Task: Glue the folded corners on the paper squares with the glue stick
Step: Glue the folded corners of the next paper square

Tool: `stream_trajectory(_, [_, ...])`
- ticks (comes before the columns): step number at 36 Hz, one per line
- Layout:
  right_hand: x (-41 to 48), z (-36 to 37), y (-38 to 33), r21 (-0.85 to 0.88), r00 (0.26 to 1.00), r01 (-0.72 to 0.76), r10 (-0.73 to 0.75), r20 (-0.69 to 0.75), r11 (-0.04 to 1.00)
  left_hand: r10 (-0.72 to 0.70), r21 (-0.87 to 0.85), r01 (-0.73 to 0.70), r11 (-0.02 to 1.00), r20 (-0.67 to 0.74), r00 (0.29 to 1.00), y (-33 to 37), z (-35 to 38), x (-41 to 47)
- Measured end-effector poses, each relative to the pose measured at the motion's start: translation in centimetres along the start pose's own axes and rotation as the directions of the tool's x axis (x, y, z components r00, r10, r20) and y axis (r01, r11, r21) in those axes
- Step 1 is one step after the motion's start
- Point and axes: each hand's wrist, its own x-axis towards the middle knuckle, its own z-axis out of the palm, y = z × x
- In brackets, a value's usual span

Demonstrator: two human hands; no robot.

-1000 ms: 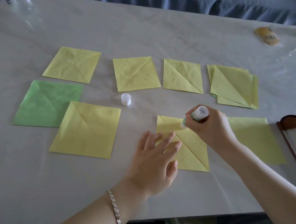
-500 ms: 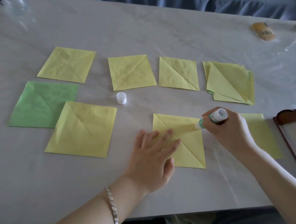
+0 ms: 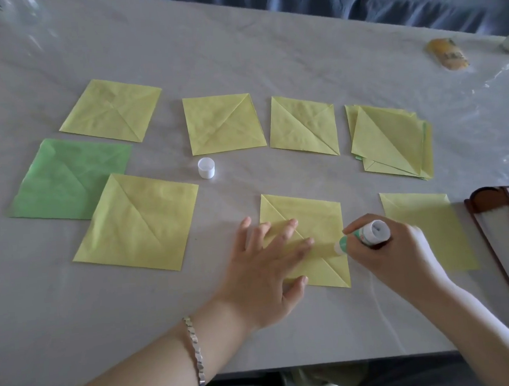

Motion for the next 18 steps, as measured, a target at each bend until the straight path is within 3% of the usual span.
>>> stream_trajectory(18, [4.4,0.2,-1.2,0.015,0.999,0.034,-0.033,-0.035,0.999,-0.001,0.029,0.000,1.000,0.024,1.000,0.0,-0.1,0.0])
